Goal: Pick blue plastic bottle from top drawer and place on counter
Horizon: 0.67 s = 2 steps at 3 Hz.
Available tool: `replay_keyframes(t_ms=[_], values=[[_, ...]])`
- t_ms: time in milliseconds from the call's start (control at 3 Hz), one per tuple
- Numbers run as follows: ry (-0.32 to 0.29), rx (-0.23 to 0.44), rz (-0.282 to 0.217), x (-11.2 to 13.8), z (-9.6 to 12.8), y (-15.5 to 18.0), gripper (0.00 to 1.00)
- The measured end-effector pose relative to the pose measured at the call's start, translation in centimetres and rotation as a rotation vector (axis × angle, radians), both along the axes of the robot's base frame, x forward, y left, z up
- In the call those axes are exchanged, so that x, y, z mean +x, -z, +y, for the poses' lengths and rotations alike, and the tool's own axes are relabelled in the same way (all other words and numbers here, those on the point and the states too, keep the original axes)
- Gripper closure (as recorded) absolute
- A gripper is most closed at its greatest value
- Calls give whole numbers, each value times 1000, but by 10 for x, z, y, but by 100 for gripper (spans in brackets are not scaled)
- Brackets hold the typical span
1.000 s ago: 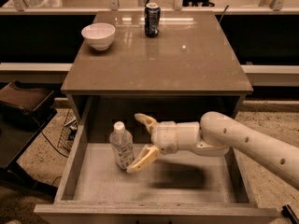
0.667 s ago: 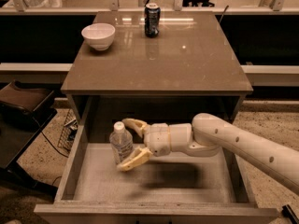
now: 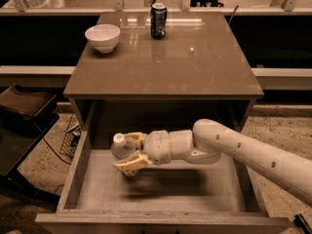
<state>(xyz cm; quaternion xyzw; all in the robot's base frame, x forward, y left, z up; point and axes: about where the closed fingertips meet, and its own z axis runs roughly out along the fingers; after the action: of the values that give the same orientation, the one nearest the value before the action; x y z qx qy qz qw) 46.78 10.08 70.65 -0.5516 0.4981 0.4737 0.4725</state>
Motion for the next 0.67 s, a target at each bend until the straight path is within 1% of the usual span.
replay_keyframes(t_ms=[333,667], values=[[-5,1,0,-1,2,0,92],[-8,-2,-1,-2,4,-1,100]])
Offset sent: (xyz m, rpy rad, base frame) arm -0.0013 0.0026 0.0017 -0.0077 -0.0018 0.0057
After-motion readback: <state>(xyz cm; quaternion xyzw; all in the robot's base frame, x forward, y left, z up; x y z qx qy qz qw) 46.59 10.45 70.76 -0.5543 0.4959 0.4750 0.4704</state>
